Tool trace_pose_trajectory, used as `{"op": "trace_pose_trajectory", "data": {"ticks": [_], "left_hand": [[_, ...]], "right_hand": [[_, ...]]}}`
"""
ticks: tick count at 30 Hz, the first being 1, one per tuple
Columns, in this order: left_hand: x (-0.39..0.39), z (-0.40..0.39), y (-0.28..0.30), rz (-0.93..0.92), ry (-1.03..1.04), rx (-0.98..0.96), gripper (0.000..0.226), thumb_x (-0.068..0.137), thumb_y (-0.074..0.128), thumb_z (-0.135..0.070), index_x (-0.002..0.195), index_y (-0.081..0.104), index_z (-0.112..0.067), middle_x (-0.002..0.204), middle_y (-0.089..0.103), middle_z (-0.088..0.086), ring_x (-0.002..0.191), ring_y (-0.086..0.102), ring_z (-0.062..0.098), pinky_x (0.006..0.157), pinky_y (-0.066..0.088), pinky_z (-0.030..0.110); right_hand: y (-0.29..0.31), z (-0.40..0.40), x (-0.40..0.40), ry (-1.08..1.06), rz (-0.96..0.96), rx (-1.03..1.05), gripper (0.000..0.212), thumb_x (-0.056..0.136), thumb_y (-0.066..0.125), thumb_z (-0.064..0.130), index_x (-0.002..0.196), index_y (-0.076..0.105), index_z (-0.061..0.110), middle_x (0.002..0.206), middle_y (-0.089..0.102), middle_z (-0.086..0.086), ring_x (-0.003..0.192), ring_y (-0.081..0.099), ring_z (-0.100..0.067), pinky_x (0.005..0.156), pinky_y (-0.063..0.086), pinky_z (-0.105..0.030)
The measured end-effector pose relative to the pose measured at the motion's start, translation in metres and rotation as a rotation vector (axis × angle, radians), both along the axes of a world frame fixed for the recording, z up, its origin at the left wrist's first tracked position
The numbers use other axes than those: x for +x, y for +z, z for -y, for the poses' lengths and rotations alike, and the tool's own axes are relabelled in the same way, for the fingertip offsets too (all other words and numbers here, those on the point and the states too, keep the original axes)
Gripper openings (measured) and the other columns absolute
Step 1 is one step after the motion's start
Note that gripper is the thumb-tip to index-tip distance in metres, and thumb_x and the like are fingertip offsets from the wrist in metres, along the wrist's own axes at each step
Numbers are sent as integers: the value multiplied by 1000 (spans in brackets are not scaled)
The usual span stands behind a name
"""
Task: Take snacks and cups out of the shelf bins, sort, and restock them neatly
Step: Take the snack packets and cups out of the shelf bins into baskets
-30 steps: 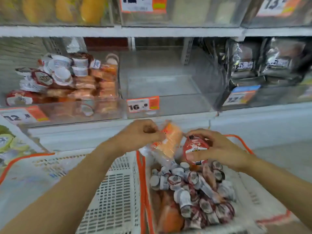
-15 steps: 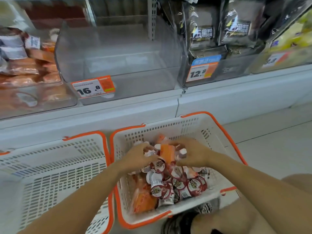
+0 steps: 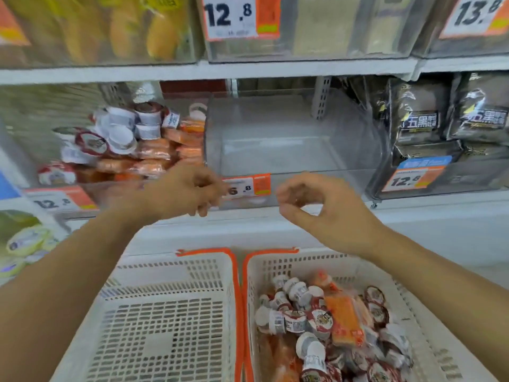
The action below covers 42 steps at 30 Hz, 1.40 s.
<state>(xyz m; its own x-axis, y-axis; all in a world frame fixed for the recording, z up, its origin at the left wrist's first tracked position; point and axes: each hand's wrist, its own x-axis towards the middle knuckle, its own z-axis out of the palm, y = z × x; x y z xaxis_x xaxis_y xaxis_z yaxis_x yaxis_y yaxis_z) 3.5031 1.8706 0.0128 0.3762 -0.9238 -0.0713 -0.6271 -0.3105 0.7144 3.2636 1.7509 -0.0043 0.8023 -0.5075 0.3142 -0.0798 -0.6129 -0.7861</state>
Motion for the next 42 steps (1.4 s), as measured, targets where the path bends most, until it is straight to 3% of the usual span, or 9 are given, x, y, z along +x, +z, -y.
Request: {"op": "trace_pose_trajectory", "data": {"ticks": [6, 10, 13, 18, 24, 27, 36, 39, 42], "left_hand": [[95, -25, 2, 296, 367, -160, 15, 88, 72, -30, 90, 69, -16, 80, 67, -3, 80, 64, 21, 61, 45, 26], [139, -28, -6, 239, 379, 56, 52, 78, 78, -49, 119, 61, -23, 113, 68, 3, 99, 62, 23, 83, 49, 32], [149, -19, -11, 228, 311, 148, 89, 70, 81, -59, 145, 42, -30, 142, 52, 8, 122, 55, 30, 102, 47, 39], [164, -4, -15, 287, 228, 225, 108, 70, 81, -58, 156, 22, -32, 158, 32, 9, 139, 40, 33, 110, 38, 42], [182, 6, -25, 250, 253, 104, 80, 65, 87, -53, 133, 61, -18, 132, 60, 10, 124, 52, 26, 103, 46, 37], [183, 1, -27, 185, 202, 29, 61, 67, 89, -45, 118, 72, -16, 112, 68, 0, 100, 60, 16, 86, 48, 25], [176, -10, -12, 166, 32, 196, 74, 72, 83, -53, 137, 59, -25, 143, 55, -3, 124, 55, 22, 107, 44, 35], [182, -13, -13, 151, -1, 151, 68, 70, 84, -53, 130, 66, -25, 137, 60, -3, 121, 57, 19, 105, 47, 35], [187, -19, -19, 84, 40, 12, 45, 73, 82, -53, 107, 78, -25, 106, 74, -9, 98, 65, 12, 92, 50, 29]], "right_hand": [[50, -17, 135, 159, -35, -322, 30, 86, 74, 12, 114, 65, 17, 103, 58, 4, 94, 55, -5, 83, 42, -7], [50, -3, 224, 192, -358, -526, 59, 83, 76, 22, 135, 50, 13, 125, 49, -15, 129, 38, -26, 98, 40, -26], [44, 19, 272, 171, -631, -658, 94, 72, 85, 33, 148, 32, 18, 132, 39, -18, 128, 42, -39, 100, 47, -43], [45, 31, 307, 176, -988, -896, 132, 57, 96, 41, 158, 10, 38, 153, 24, -15, 129, 46, -38, 93, 47, -34], [43, 30, 318, 290, -1004, -942, 123, 63, 92, 47, 157, 13, 34, 148, 43, -8, 124, 49, -26, 84, 30, -20], [35, 30, 323, 272, -989, -934, 113, 57, 94, 49, 144, 26, 25, 123, 54, -7, 102, 53, -22, 78, 37, -27], [46, 32, 320, 191, -719, -799, 47, 76, 80, 21, 119, 65, 25, 80, 50, 11, 78, 51, -14, 53, 31, -25], [54, 31, 312, 184, -701, -783, 49, 78, 79, 22, 124, 66, 30, 87, 56, 3, 87, 47, -14, 64, 36, -28], [66, 28, 294, 163, -625, -742, 46, 78, 78, 20, 123, 69, 28, 77, 57, 10, 65, 47, -3, 60, 38, -24]]}}
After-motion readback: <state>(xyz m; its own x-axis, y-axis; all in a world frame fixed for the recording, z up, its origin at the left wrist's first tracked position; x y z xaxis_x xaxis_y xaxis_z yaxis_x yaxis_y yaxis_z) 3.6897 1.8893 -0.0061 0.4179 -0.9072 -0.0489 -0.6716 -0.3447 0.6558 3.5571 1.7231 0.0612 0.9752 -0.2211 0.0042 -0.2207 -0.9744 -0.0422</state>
